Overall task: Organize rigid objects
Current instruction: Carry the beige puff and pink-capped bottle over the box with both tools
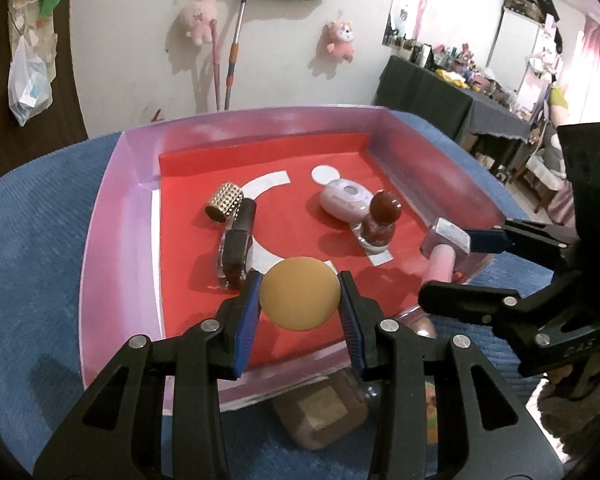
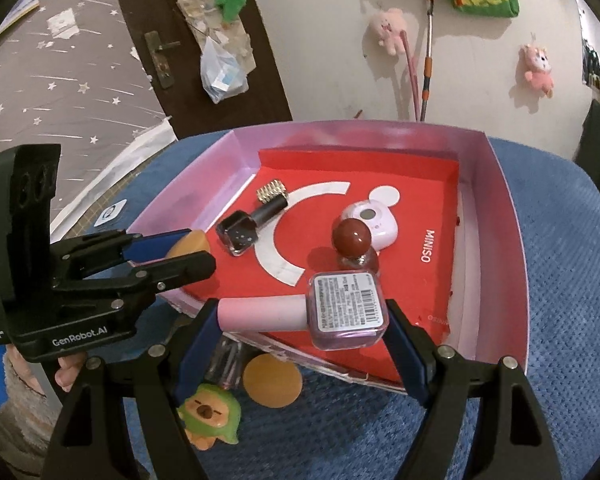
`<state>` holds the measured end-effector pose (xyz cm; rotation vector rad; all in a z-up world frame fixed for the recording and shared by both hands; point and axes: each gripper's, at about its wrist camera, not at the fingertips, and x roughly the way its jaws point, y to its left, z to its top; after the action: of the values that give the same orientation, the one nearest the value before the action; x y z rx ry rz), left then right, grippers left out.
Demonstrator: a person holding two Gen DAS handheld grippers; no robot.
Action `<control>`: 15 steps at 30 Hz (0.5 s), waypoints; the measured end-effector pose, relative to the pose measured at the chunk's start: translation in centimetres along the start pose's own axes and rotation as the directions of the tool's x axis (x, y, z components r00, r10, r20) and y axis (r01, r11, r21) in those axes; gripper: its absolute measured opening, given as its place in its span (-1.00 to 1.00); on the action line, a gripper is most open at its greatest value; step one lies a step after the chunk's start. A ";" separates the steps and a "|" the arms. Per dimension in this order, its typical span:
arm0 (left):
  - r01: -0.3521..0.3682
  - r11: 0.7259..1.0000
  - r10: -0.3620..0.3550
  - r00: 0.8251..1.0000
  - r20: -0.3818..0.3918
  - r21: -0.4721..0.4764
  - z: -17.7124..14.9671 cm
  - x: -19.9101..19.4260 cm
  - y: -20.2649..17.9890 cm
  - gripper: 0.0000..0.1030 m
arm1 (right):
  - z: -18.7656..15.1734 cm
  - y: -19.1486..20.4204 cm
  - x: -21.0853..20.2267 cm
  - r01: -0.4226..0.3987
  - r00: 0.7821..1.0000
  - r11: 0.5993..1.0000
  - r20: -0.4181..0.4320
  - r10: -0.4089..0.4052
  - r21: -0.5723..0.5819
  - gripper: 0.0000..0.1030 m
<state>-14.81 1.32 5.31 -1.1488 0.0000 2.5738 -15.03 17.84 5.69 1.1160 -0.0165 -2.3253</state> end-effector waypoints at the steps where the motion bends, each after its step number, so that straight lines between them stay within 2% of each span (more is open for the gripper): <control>1: -0.004 1.000 0.004 1.000 -0.009 -0.001 0.0 0.4 0.1 -0.31 | 0.1 -0.2 0.2 0.001 1.000 1.000 -0.006 -0.001 0.005 0.56; 15: -0.033 0.999 0.031 0.997 -0.077 -0.024 -0.2 3.6 1.5 -0.31 | 0.5 -1.2 2.9 0.022 0.998 0.999 -0.051 -0.021 0.024 0.56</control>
<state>-17.35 0.96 2.34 -1.2662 0.0033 2.5630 -17.40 17.34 3.68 1.1927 -0.0147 -2.3210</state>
